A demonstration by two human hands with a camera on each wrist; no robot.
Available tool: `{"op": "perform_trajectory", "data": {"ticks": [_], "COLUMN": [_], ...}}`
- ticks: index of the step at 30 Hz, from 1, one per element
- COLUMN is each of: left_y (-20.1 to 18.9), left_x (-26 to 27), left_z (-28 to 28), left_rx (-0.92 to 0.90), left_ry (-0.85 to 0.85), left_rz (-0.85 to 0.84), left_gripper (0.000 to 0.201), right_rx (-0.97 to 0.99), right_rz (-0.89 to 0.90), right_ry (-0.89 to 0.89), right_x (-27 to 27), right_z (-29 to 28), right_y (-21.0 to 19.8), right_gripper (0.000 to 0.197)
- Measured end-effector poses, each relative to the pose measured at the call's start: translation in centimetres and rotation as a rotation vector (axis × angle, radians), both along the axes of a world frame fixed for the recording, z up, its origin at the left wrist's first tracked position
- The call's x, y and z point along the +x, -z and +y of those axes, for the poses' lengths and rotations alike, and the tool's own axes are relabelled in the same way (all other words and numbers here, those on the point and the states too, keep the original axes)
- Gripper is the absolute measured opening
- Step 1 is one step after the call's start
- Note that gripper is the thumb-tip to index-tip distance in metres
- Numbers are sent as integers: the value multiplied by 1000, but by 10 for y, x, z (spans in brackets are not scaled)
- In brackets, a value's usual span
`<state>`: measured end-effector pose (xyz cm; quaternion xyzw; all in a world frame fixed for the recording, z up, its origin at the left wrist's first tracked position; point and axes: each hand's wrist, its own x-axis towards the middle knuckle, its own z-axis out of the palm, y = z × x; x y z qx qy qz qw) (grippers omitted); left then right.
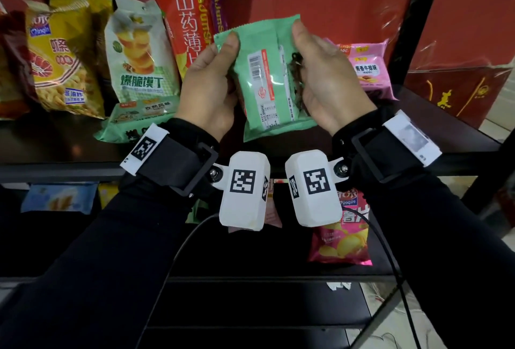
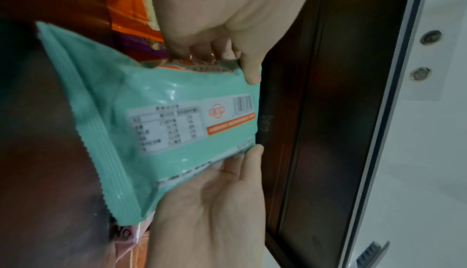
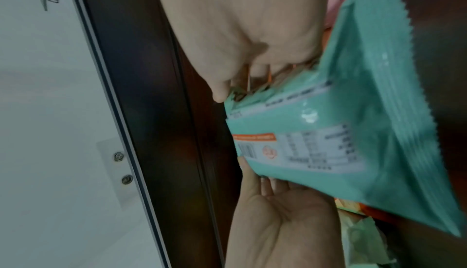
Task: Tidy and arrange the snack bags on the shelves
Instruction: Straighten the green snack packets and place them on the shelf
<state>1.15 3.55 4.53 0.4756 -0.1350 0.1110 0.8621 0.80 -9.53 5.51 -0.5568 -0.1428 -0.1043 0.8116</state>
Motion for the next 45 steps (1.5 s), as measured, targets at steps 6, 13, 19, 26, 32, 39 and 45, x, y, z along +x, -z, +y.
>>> {"op": "perform_trajectory", "data": {"ticks": [6,13,19,26,32,39,45], "left_y": [2,-4,-1,3,0,-9,-8], "left_x": [2,-4,-6,-10,-16,-13,-13], "left_z": [5,0,-10,-4,-6,6,7], "left_rx": [-106,410,338,122,24,17,0], "left_ry": [23,-245,-247,-162,23,174,223], "left_rz": [46,-74,-103,4,18,304,351], "left_gripper": [14,58,20,29,29,50,32], "right_rx": [-431,-936,-1246,-484,-143,-44,-111], "right_rz": [-60,-304,-289,-29,33,-132,-106], "right_ry": [-94,381,567,286,157,255,130], "right_x": [-12,-18,-19,-18,-21,-21,-21], "right_z": [-8,-7,-9,-14,-12,-10,-17], "right_y": [-1,-13,-10,2,1,7,3], "right_gripper": [29,59,70,35,24,33,31]}}
